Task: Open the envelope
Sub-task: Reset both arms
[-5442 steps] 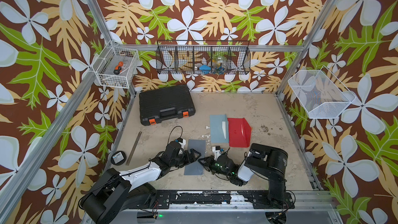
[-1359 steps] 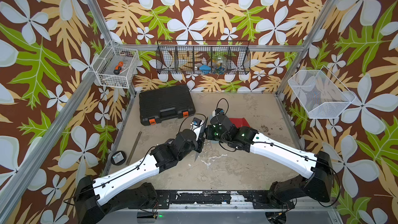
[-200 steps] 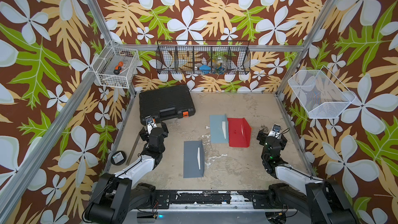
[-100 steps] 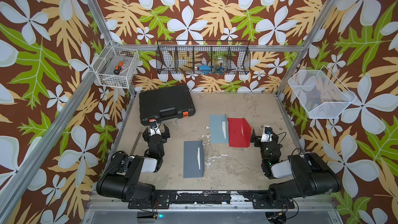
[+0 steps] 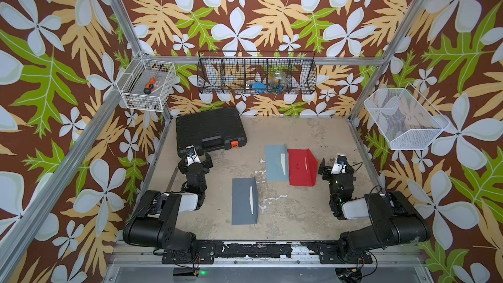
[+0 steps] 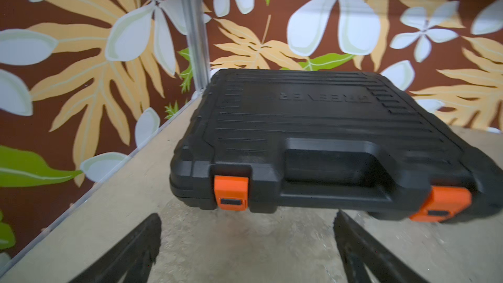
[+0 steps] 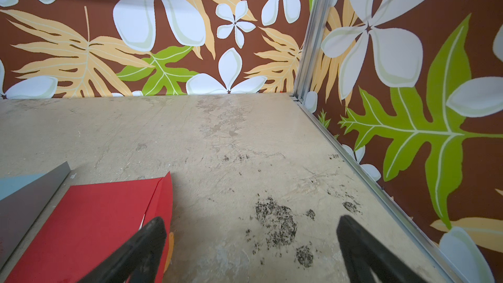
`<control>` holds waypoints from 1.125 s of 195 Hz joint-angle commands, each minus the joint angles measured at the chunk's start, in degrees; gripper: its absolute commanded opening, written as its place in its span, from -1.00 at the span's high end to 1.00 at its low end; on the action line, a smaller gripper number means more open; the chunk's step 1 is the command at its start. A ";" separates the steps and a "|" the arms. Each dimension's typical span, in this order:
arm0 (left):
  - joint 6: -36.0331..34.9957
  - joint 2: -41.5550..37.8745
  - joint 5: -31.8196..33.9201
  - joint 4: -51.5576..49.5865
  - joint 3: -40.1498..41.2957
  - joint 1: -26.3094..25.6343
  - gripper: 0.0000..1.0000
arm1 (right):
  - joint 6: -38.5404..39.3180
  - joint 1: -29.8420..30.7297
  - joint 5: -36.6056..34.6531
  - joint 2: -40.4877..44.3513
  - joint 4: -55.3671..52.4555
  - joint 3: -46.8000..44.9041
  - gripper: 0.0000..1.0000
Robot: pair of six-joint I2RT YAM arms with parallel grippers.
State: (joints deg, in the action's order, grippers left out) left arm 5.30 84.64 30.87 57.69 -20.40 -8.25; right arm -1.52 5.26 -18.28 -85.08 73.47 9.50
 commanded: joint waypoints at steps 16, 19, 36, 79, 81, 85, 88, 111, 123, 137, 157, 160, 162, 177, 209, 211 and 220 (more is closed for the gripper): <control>3.90 5.00 7.74 -14.43 -8.32 0.18 -1.00 | -0.77 0.02 -0.66 0.09 0.27 0.19 -0.99; 3.92 5.87 7.65 -15.90 -9.59 0.17 -1.00 | -0.77 0.02 -0.62 0.09 0.27 0.17 -0.99; 2.16 8.59 4.85 -19.46 -13.19 0.08 -1.00 | -0.76 0.01 -0.59 0.09 0.27 0.22 -0.99; -2.38 -2.50 -7.26 6.77 6.13 0.24 -1.00 | -0.77 0.02 -0.57 0.09 0.18 0.26 -0.99; -2.75 -2.89 -8.20 8.46 7.25 0.18 -1.00 | -0.77 0.02 -0.60 0.09 0.18 0.30 -0.99; -3.11 -3.64 -9.46 11.21 9.29 0.17 -1.00 | -0.79 0.02 -0.59 0.04 0.26 0.26 -0.99; -3.17 -3.98 -10.30 13.41 10.79 0.17 -1.00 | -0.70 0.02 -0.69 0.01 0.27 0.29 -0.99; -6.59 -1.41 -17.06 22.01 14.57 -0.15 -1.00 | -0.77 0.02 -0.57 0.04 0.27 0.25 -0.99; -5.21 -0.85 -17.62 21.18 13.41 1.02 -1.00 | -0.77 0.02 -0.61 0.09 0.26 0.22 -0.99; -3.57 -1.58 -15.08 16.52 11.97 1.40 -1.00 | -0.76 0.02 -0.62 0.09 0.27 0.18 -0.99; -1.69 -1.08 -14.69 18.24 12.27 2.98 -1.00 | -0.77 0.02 -0.63 0.09 0.27 0.19 -0.99; -1.69 -1.42 -14.56 17.17 12.09 2.98 -1.00 | -0.77 0.02 -0.59 0.09 0.27 0.24 -0.99; -1.63 -1.65 -14.53 16.75 12.02 2.98 -1.00 | -0.77 0.02 -0.67 0.09 0.27 0.23 -0.99; -1.67 -1.00 -14.43 19.10 12.48 2.98 -1.00 | -0.77 0.02 -0.60 0.09 0.28 0.17 -0.99; -1.60 -1.14 -14.35 18.51 12.47 2.98 -1.00 | -0.92 0.02 -0.61 -0.09 0.37 0.25 -0.99; -1.61 -1.19 -14.35 18.47 12.49 2.98 -1.00 | -0.94 0.02 -0.61 -0.09 0.29 0.30 -0.99; -1.52 -1.14 -14.35 18.51 12.43 2.98 -1.00 | -0.94 0.02 -0.61 -0.17 0.27 0.33 -0.99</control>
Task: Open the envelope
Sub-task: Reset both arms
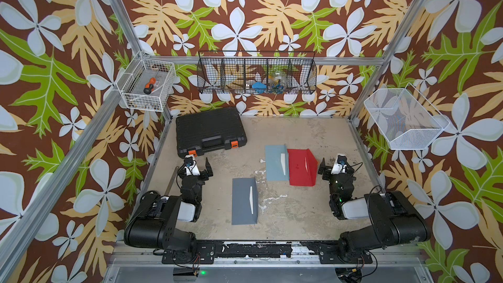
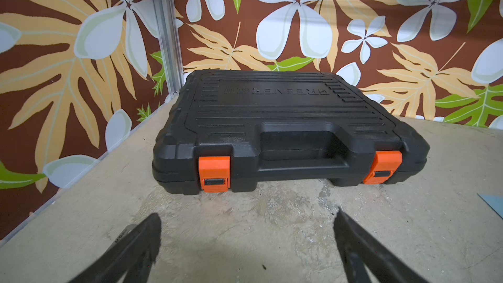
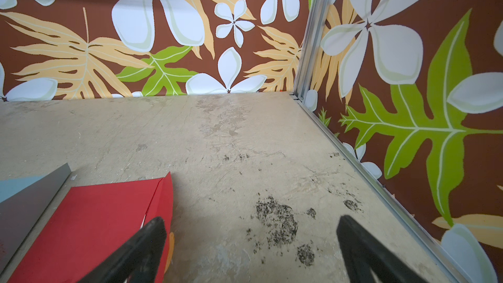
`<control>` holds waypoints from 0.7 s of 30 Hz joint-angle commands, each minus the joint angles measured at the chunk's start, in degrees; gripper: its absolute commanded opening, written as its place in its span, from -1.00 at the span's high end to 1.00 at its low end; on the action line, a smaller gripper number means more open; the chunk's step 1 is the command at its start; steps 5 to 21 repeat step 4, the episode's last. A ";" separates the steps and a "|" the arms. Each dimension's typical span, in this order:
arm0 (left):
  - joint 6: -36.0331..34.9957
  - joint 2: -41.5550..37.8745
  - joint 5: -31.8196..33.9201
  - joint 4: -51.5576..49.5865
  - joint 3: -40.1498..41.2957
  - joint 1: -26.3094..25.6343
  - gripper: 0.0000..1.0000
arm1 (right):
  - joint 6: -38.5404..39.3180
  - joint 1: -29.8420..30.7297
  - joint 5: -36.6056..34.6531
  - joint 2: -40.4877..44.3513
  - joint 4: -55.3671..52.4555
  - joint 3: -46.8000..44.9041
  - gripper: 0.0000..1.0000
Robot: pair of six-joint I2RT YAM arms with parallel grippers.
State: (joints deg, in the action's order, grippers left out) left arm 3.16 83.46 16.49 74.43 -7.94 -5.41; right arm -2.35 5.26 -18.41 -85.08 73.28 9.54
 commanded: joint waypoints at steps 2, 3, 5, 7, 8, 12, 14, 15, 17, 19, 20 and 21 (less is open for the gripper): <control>0.59 0.02 0.03 1.77 -0.05 0.14 -1.00 | -0.11 0.02 -0.48 -0.13 0.46 0.30 -0.99; 0.61 0.04 0.03 1.72 -0.01 0.14 -1.00 | -0.07 0.02 -0.46 -0.09 0.46 0.22 -0.99; 0.62 0.04 0.03 1.72 -0.04 0.14 -1.00 | -0.01 0.02 -0.48 -0.03 0.46 0.22 -0.99; 0.62 0.04 0.03 1.72 -0.04 0.14 -1.00 | -0.01 0.02 -0.48 -0.03 0.46 0.22 -0.99; 0.62 0.04 0.03 1.72 -0.04 0.14 -1.00 | -0.01 0.02 -0.48 -0.03 0.46 0.22 -0.99; 0.62 0.04 0.03 1.72 -0.04 0.14 -1.00 | -0.01 0.02 -0.48 -0.03 0.46 0.22 -0.99; 0.62 0.04 0.03 1.72 -0.04 0.14 -1.00 | -0.01 0.02 -0.48 -0.03 0.46 0.22 -0.99; 0.62 0.04 0.03 1.72 -0.04 0.14 -1.00 | -0.01 0.02 -0.48 -0.03 0.46 0.22 -0.99; 0.62 0.04 0.03 1.72 -0.04 0.14 -1.00 | -0.01 0.02 -0.48 -0.03 0.46 0.22 -0.99; 0.62 0.04 0.03 1.72 -0.04 0.14 -1.00 | -0.01 0.02 -0.48 -0.03 0.46 0.22 -0.99; 0.62 0.04 0.03 1.72 -0.04 0.14 -1.00 | -0.01 0.02 -0.48 -0.03 0.46 0.22 -0.99; 0.62 0.04 0.03 1.72 -0.04 0.14 -1.00 | -0.01 0.02 -0.48 -0.03 0.46 0.22 -0.99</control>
